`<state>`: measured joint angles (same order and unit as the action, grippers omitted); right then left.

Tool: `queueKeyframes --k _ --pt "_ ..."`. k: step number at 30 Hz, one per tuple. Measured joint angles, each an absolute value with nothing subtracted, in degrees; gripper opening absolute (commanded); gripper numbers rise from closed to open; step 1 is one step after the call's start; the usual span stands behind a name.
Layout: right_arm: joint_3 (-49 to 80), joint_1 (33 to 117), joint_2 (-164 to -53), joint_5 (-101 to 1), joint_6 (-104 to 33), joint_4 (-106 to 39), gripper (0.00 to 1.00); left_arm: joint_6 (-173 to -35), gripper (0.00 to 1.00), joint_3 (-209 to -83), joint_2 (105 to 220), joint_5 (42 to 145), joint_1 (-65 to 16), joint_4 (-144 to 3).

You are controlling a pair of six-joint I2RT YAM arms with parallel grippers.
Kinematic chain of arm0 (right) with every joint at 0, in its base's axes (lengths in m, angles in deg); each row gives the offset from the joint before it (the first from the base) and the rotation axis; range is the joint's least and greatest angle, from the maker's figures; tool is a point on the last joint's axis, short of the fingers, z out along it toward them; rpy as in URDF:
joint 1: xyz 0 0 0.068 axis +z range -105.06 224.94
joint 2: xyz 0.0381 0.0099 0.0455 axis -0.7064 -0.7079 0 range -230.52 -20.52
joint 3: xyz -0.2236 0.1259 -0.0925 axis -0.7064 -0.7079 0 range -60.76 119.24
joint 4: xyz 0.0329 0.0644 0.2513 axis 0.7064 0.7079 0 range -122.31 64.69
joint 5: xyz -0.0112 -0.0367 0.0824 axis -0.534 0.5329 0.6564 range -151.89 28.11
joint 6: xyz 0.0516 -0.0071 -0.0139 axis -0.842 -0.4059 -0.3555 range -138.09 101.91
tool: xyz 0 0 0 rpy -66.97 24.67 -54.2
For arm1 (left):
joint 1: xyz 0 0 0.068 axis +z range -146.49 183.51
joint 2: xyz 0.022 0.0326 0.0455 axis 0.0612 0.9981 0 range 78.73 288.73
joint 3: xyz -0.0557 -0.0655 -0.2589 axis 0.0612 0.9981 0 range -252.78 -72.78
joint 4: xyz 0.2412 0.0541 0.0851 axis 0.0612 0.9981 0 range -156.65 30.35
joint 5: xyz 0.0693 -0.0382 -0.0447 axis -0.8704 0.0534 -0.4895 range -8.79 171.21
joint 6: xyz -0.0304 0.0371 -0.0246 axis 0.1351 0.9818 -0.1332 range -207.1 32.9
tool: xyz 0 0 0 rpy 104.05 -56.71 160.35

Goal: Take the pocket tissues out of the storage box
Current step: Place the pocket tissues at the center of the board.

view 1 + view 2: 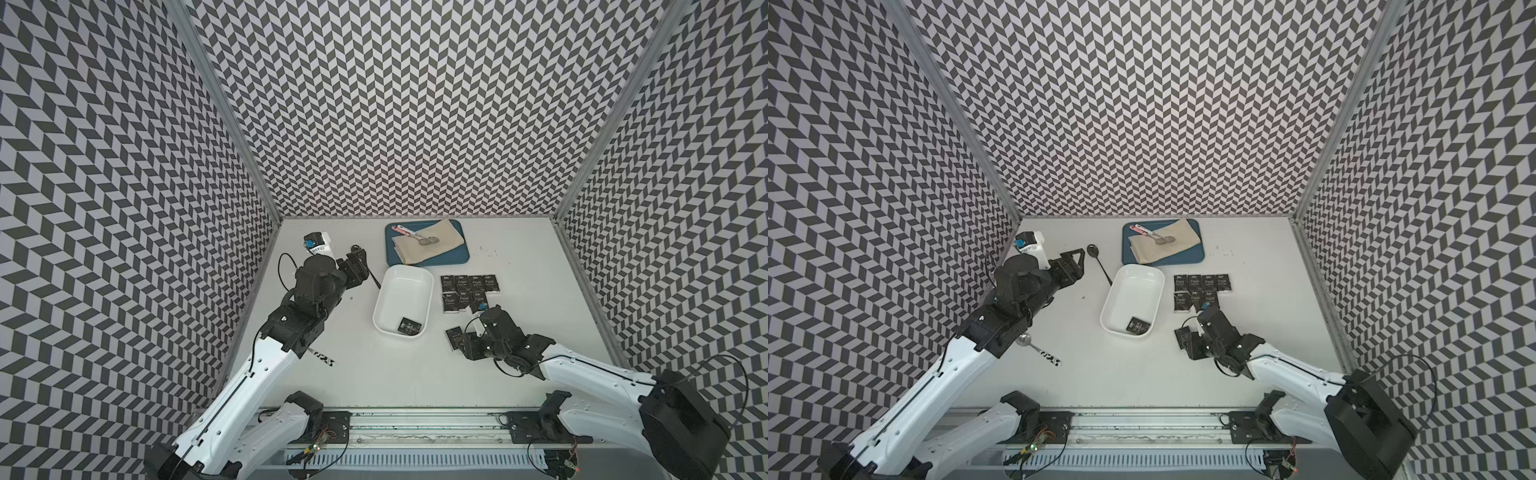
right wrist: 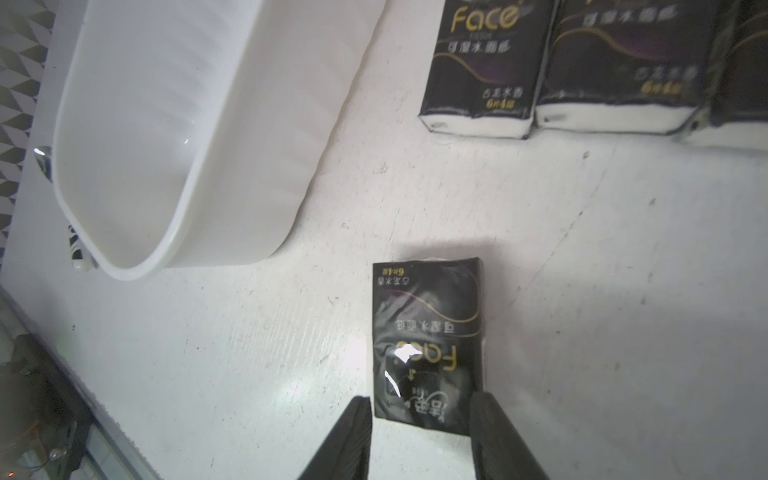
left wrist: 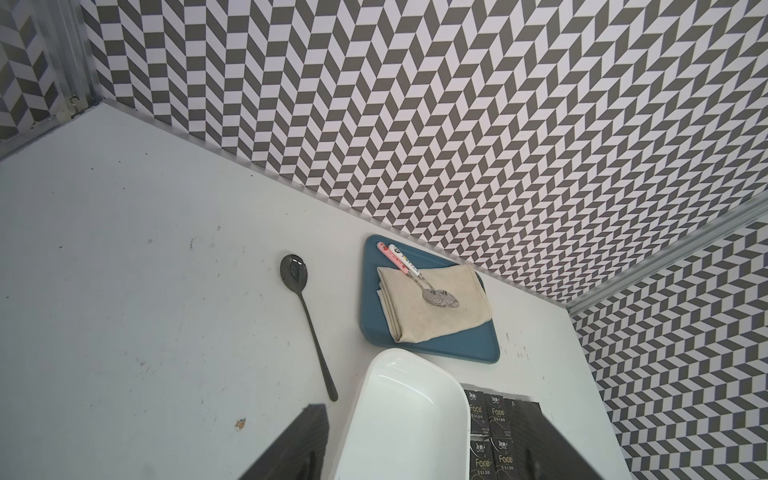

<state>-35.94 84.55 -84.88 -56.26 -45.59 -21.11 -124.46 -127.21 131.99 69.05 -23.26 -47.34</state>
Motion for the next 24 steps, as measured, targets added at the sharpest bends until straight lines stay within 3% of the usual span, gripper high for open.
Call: queueKeyframes --k 12,24 --pt "-33.8 82.6 -92.7 -57.3 -42.7 -24.2 0.41 -124.5 0.74 -127.1 132.0 69.0 -23.5 -47.3" --pt "-33.9 82.5 -96.5 -59.3 -44.0 -29.2 0.16 -124.5 0.74 -126.1 132.0 68.9 -23.5 -47.7"
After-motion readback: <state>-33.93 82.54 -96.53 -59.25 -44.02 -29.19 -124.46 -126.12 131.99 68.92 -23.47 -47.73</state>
